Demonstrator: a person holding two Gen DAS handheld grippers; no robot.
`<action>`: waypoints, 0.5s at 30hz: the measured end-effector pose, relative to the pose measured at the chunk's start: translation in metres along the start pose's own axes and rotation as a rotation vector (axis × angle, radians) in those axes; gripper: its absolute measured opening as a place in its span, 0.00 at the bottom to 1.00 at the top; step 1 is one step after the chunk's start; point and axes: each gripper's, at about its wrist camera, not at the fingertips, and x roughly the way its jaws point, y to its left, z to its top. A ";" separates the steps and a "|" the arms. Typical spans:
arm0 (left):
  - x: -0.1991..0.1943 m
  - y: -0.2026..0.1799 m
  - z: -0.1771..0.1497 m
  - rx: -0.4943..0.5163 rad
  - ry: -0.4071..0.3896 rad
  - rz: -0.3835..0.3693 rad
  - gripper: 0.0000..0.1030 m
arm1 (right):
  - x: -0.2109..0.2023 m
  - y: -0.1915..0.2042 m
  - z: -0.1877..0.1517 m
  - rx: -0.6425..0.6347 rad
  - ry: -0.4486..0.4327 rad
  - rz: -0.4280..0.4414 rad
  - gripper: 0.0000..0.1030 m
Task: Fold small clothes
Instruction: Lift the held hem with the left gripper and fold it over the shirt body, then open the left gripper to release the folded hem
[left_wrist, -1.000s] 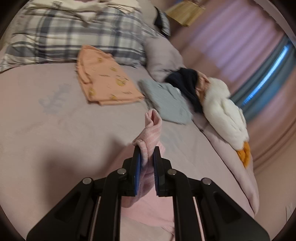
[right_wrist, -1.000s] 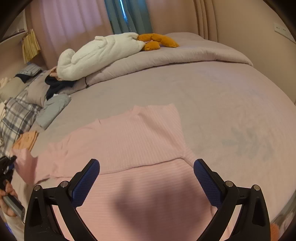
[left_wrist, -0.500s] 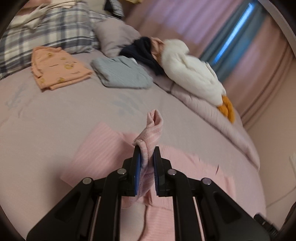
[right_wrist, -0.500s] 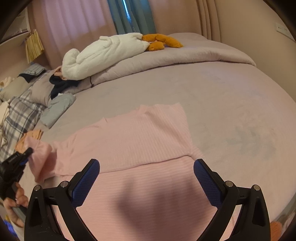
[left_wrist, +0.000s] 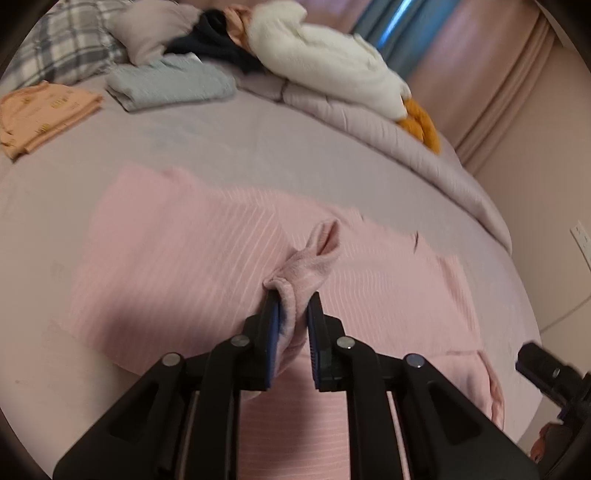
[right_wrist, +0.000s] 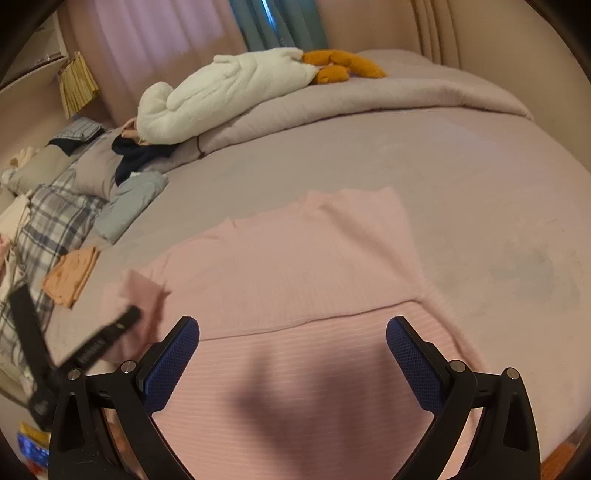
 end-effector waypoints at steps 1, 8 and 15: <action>0.003 0.001 0.000 -0.003 0.019 -0.010 0.19 | 0.002 0.001 0.000 0.008 0.007 0.012 0.98; -0.028 0.024 0.024 -0.106 0.029 -0.148 0.57 | 0.014 0.021 0.009 -0.004 0.045 0.065 0.98; -0.090 0.063 0.050 -0.152 -0.141 -0.066 0.74 | 0.041 0.056 0.014 -0.061 0.115 0.143 0.98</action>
